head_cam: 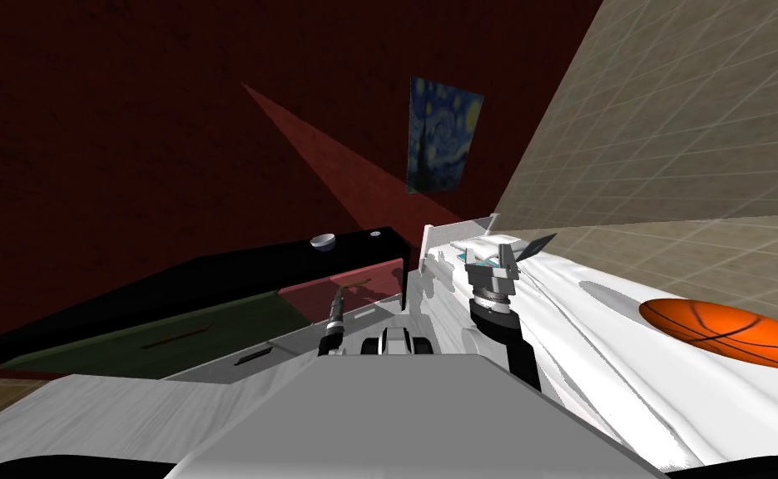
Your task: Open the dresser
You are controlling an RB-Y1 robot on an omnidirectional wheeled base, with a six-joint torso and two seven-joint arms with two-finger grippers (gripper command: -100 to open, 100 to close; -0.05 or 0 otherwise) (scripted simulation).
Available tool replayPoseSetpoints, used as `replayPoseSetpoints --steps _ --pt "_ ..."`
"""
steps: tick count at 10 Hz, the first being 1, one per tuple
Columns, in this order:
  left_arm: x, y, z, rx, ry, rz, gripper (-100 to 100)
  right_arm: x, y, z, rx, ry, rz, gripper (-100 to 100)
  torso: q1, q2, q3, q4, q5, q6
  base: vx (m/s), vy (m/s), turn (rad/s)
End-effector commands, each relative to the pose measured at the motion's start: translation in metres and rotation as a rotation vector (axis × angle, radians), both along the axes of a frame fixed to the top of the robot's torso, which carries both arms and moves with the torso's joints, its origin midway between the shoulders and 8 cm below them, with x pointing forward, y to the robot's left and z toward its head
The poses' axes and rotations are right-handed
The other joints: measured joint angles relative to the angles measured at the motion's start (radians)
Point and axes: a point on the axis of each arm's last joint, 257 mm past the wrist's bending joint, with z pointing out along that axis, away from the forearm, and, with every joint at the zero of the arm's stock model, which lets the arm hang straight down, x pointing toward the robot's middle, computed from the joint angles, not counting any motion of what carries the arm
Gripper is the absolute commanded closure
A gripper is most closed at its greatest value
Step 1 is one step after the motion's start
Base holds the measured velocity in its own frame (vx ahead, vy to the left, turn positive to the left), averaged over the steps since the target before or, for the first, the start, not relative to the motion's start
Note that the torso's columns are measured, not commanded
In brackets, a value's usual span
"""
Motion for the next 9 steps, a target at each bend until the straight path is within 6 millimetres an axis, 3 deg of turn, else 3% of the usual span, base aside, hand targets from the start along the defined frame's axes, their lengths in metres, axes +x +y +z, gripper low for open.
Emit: replayPoseSetpoints --steps 1,2,3,5,8,9 --pt "0.007 0.003 0.008 0.002 0.000 0.002 -100 0.000 0.000 0.000 0.000 0.000 0.000 0 0.000 -0.002 -0.001 0.000 0.000 0.000 0.089 0.021 -0.012" --pt "0.004 0.003 0.007 0.002 -0.002 0.002 -100 0.000 0.000 0.000 0.000 0.000 0.000 0 0.000 -0.004 -0.002 -0.001 0.000 0.000 0.042 0.012 -0.003" --pt "0.001 0.000 0.001 0.000 0.000 0.000 100 0.000 0.000 0.000 0.000 0.000 0.000 0 -0.002 0.000 0.000 0.000 0.000 0.000 -0.031 -0.006 0.017" --pt "0.005 0.000 0.012 0.004 -0.014 -0.005 100 0.000 0.000 0.000 0.000 0.000 0.000 0 0.002 -0.002 0.001 -0.006 0.005 0.000 -0.068 -0.017 0.005" --pt "0.003 -0.001 0.010 0.002 0.002 -0.007 100 0.000 0.000 0.000 0.000 0.000 0.000 0 0.002 -0.001 0.001 -0.004 0.003 -0.002 -0.179 -0.058 0.011" --pt "0.007 -0.001 0.018 0.005 -0.020 -0.010 100 0.000 0.000 0.000 0.000 0.000 0.000 0 0.001 -0.002 0.000 -0.004 0.003 -0.002 -0.097 -0.041 0.005"
